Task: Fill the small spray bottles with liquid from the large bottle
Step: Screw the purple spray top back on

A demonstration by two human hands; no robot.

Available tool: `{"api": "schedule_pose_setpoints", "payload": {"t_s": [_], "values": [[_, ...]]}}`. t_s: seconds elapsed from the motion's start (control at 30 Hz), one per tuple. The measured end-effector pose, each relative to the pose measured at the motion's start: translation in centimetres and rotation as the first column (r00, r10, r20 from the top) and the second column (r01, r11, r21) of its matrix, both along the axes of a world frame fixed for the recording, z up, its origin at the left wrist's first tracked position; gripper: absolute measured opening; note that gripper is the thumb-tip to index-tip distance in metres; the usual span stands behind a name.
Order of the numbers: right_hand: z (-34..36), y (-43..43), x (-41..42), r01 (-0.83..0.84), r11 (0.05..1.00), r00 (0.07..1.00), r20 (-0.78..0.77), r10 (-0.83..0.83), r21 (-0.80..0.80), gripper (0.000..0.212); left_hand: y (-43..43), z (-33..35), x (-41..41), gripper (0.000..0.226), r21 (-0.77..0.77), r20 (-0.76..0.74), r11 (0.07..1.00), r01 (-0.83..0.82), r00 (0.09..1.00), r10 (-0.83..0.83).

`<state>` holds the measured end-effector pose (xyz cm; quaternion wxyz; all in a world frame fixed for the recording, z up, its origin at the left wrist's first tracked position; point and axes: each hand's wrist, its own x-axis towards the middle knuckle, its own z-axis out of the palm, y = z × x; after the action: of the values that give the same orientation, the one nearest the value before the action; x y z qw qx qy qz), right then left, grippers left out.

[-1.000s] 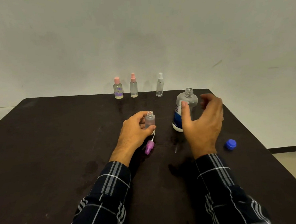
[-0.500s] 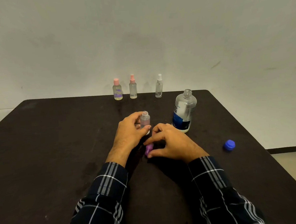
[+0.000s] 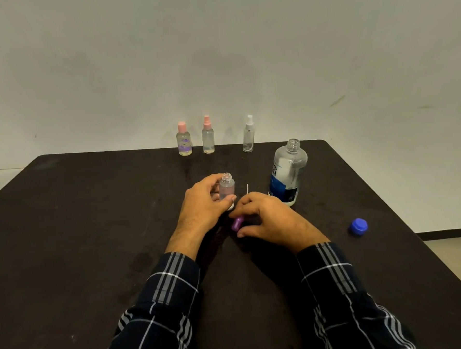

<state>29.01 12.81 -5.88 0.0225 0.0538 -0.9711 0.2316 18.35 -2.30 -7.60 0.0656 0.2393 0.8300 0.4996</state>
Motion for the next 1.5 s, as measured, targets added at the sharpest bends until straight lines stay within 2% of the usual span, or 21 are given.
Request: {"api": "schedule_pose_setpoints", "payload": {"t_s": [0.07,0.17,0.27,0.37,0.43,0.5,0.63,0.83,0.9,1.0,1.07,1.17,1.37,1.5], "values": [[0.0,0.2,0.1,0.036,0.997,0.994,-0.098,-0.043,-0.071,0.044,0.0,0.0,0.0,0.060,0.006,0.005,1.000,0.005,1.000,-0.005],[-0.1,0.3,0.2,0.071,0.989,0.935,-0.335,-0.112,-0.131,0.027,0.0,0.1,0.1,0.060,0.010,0.013,1.000,0.015,1.000,-0.015],[0.1,-0.3,0.7,0.050,0.921,0.816,-0.516,-0.260,-0.386,0.023,0.0,0.0,0.2,0.058,0.026,-0.011,1.000,0.010,1.000,-0.009],[0.6,-1.1,0.9,-0.016,0.741,0.728,-0.516,-0.452,-0.671,0.022,0.0,0.0,0.3,0.056,0.026,-0.027,1.000,0.008,1.000,-0.007],[0.6,-1.2,0.8,-0.043,0.661,0.695,-0.497,-0.519,-0.749,0.022,-0.1,0.0,0.3,0.055,0.028,-0.032,1.000,0.013,0.999,-0.012],[0.5,-1.1,0.6,-0.032,0.619,0.684,-0.469,-0.559,-0.785,0.024,-0.1,0.0,0.2,0.055,0.031,-0.027,0.999,0.020,0.999,-0.019],[0.4,-1.2,0.5,-0.001,0.594,0.690,-0.431,-0.581,-0.804,0.024,0.0,0.2,0.4,0.056,0.022,-0.032,0.999,0.023,0.999,-0.022],[0.3,-1.6,0.2,0.037,0.624,0.716,-0.415,-0.561,-0.781,0.026,0.2,0.3,0.6,0.057,0.011,-0.037,0.997,0.073,0.997,-0.073],[0.2,-2.0,-0.1,0.053,0.668,0.730,-0.427,-0.533,-0.742,0.030,0.4,0.2,0.8,0.058,0.027,-0.011,0.993,0.111,0.994,-0.111],[-0.3,-2.3,-0.6,0.102,0.795,0.743,-0.486,-0.461,-0.598,0.034,0.5,0.1,0.9,0.059,0.037,-0.007,0.989,0.144,0.990,-0.144],[-0.4,-2.4,-0.7,0.121,0.782,0.766,-0.443,-0.466,-0.612,0.038,0.5,0.2,1.0,0.058,0.045,0.003,0.988,0.149,0.989,-0.149],[-0.3,-2.3,-0.6,0.127,0.707,0.778,-0.372,-0.506,-0.696,0.038,0.6,0.1,0.9,0.057,0.049,-0.001,0.986,0.158,0.987,-0.158],[-0.6,-2.4,-0.9,0.153,0.773,0.807,-0.373,-0.457,-0.615,0.039,0.7,-0.1,0.9,0.060,0.022,-0.018,0.989,0.144,0.989,-0.144],[-0.6,-2.4,-1.0,0.194,0.795,0.775,-0.408,-0.484,-0.575,0.041,0.7,0.2,1.0,0.057,0.003,-0.010,0.991,0.133,0.991,-0.133]]}}
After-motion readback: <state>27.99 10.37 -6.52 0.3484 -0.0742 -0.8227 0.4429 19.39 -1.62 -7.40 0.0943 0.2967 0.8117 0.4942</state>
